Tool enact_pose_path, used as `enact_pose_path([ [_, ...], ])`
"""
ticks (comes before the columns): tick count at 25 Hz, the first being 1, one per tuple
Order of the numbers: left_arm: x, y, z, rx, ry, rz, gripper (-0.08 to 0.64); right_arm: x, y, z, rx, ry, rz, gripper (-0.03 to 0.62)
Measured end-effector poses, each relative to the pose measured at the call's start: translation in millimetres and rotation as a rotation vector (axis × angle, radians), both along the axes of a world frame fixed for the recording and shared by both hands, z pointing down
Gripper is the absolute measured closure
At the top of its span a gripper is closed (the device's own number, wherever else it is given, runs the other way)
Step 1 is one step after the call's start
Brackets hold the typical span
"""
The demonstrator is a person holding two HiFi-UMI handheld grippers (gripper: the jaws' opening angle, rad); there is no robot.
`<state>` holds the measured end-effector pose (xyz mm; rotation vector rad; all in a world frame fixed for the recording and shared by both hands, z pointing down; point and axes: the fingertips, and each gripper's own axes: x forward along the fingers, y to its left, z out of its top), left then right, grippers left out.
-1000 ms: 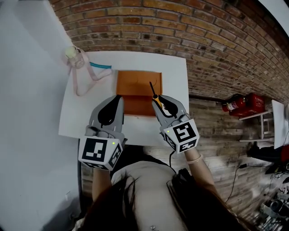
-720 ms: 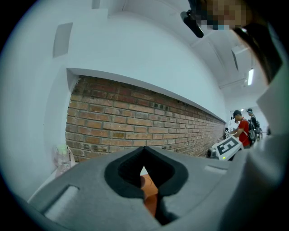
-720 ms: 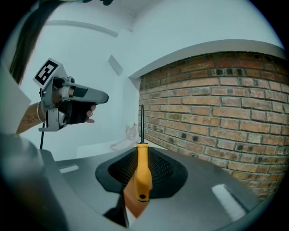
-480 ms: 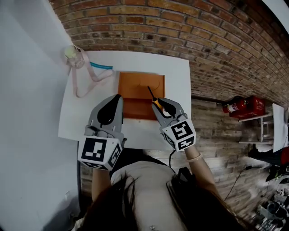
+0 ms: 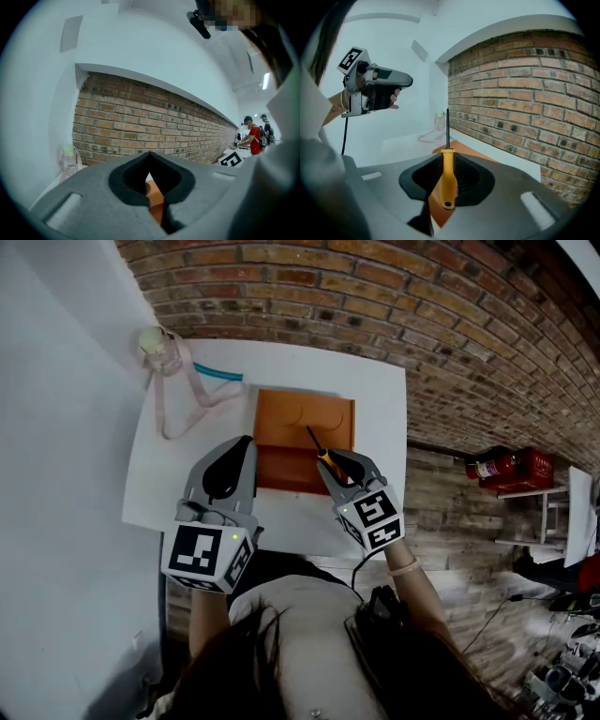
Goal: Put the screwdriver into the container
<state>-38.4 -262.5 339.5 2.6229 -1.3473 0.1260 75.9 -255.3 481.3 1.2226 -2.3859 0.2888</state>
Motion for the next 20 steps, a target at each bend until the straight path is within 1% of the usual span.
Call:
enact_pose_path([
  [7, -4.5, -5.0, 7.3, -0.018, -0.006, -0.004, 0.560, -9.4, 1.8, 28.6, -0.077, 0.074, -0.079, 0.514],
  [20, -14.5, -9.7, 14.9, -0.037, -0.008, -0.035, 0.560, -15.0, 5.3, 73.9, -0.214, 0.186, -0.183, 0.514],
])
